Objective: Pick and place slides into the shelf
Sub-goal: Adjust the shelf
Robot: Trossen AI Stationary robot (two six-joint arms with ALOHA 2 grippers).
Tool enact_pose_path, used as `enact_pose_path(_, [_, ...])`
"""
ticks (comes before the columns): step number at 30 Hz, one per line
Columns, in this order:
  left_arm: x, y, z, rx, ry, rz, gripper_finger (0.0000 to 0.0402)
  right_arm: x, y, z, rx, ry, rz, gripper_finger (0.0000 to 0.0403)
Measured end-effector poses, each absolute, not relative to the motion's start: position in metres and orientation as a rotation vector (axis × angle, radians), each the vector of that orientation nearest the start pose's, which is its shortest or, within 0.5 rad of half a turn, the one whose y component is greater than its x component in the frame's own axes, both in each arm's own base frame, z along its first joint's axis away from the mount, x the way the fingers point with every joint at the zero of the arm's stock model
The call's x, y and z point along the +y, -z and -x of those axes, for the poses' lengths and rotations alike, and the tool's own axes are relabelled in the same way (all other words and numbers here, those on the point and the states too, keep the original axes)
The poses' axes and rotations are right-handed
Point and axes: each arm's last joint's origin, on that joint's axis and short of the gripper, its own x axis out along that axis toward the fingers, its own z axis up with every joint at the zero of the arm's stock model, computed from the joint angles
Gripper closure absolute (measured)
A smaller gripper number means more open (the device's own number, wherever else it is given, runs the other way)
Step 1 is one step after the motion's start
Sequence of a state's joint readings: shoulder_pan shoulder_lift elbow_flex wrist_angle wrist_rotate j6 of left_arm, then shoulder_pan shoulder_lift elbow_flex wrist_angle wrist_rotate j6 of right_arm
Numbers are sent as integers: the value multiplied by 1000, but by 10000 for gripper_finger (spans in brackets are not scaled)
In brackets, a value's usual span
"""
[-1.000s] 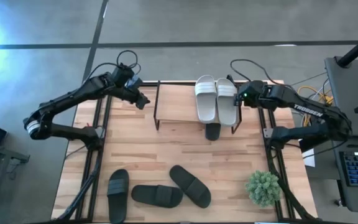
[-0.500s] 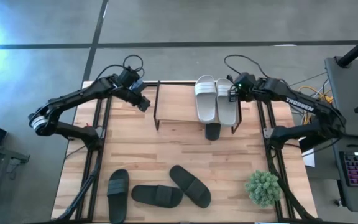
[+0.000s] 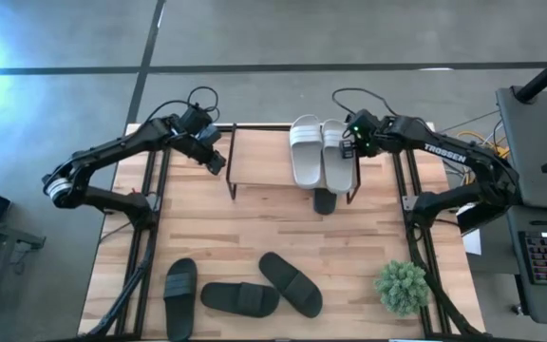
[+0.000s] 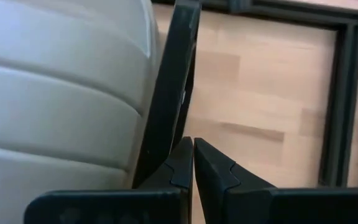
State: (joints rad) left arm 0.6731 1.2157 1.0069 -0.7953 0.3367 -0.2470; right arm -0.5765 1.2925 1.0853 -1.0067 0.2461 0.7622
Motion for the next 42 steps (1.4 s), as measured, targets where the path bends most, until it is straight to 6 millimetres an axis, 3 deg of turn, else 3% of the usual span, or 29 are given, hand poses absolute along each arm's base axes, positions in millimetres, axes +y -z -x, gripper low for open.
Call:
enact_pose_path(19, [123, -291, -170, 854, -423, 725, 402, -108, -281, -202, 905, 1071, -821, 394])
enact_pose_path(24, [112, -301, -156, 823, -432, 734, 402, -103, -287, -187, 917, 1169, -785, 394])
enact_pose_path(28, [107, -307, -144, 818, -533, 621, 402, -99, -297, -174, 849, 1232, -772, 394])
enact_pose_path(37, [111, -270, -156, 786, -432, 716, 402, -95, -303, -170, 814, 1191, -807, 394])
enact_pose_path(42, [110, -274, -159, 717, -394, 683, 402, -95, -302, -170, 840, 1183, -814, 394])
